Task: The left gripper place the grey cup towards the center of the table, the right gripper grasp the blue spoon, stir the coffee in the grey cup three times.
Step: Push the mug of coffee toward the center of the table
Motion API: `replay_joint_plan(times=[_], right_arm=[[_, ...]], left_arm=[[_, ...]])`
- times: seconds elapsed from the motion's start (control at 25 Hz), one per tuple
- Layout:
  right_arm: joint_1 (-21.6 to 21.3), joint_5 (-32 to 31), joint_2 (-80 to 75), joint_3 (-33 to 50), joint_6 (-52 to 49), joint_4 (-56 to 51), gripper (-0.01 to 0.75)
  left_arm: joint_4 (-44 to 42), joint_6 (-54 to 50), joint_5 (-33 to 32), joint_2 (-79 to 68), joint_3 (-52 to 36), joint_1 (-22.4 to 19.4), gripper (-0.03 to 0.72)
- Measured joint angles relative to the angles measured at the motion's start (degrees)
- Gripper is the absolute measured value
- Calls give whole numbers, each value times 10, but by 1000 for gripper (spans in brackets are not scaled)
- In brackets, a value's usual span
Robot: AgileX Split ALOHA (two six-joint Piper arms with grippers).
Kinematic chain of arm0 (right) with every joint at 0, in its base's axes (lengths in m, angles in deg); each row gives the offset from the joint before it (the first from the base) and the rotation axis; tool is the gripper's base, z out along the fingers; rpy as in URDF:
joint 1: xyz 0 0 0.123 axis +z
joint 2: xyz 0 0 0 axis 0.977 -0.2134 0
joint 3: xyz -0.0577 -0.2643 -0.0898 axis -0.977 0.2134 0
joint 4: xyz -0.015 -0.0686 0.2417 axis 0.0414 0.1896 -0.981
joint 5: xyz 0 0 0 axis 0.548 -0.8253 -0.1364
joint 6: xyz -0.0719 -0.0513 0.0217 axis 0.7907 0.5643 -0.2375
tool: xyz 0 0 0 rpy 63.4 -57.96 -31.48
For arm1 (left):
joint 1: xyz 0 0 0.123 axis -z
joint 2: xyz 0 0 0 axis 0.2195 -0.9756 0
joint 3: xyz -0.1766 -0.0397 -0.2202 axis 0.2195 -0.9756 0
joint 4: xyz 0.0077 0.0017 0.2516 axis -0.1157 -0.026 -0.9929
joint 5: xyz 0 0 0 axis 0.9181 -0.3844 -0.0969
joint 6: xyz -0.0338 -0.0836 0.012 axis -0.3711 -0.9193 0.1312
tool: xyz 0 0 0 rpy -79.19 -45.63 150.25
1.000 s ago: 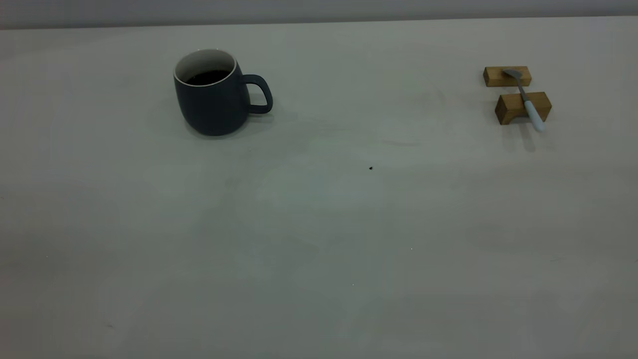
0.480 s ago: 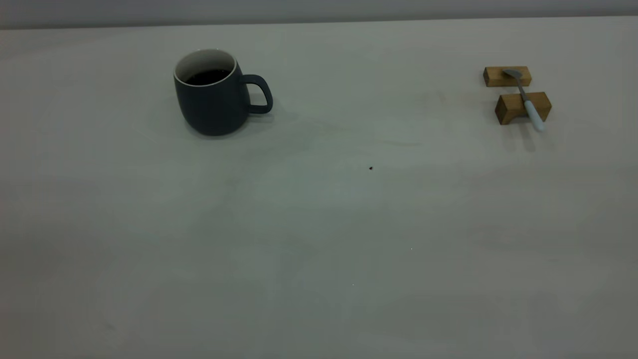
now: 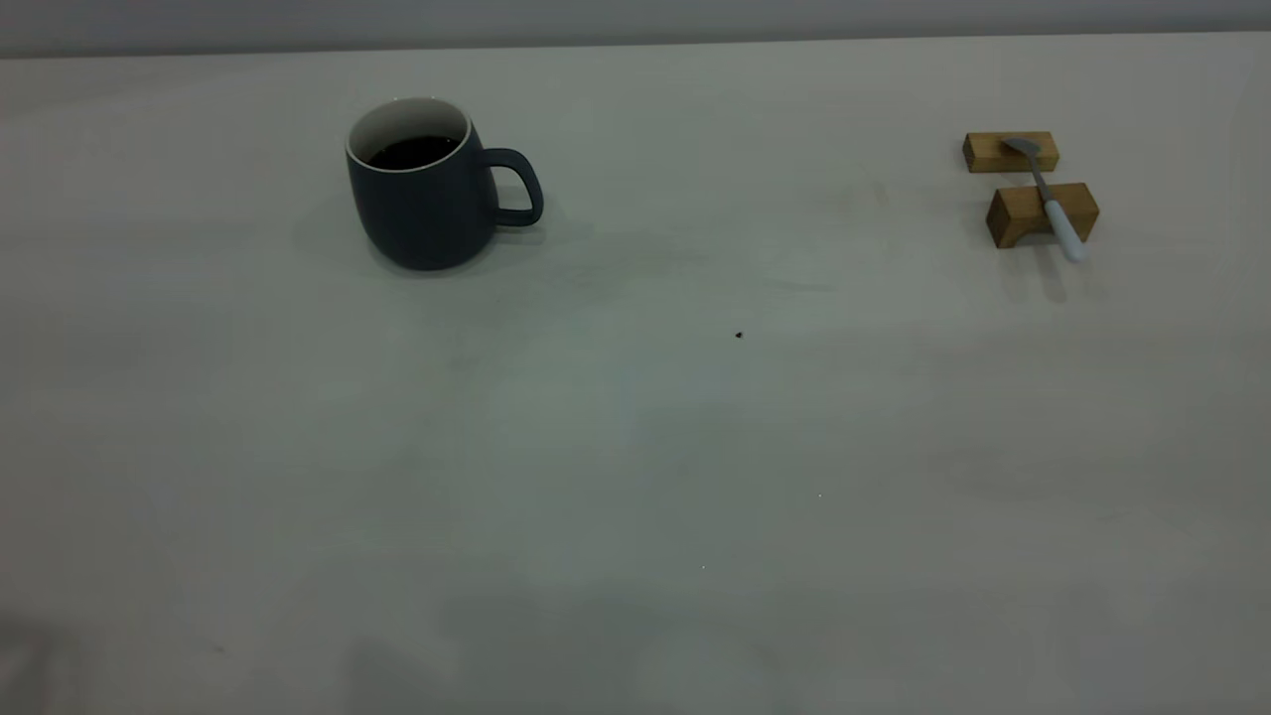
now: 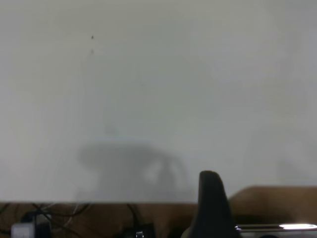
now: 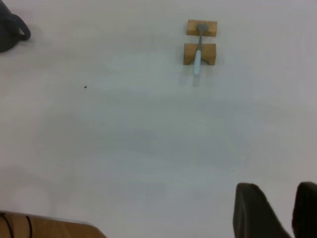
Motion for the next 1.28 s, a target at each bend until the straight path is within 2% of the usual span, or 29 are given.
replay_joint_plan(times=[0.36,0.64,0.92,1.12,1.28], right_arm=[[0,0,0,0,0,0,238],[0,0,0,0,0,0,238],[0,0,0,0,0,0,238],[0,0,0,0,0,0,238],[0,0,0,0,0,0,238]], left_arm=[[-5,37,113,-286,118,0,585],[-74,79,148,-500,255,-1,585],[-60,314,153,-712,448,-1,585],[13,517,128,-835,566,-1,585],[82,668,121,-897,620,-1,585]])
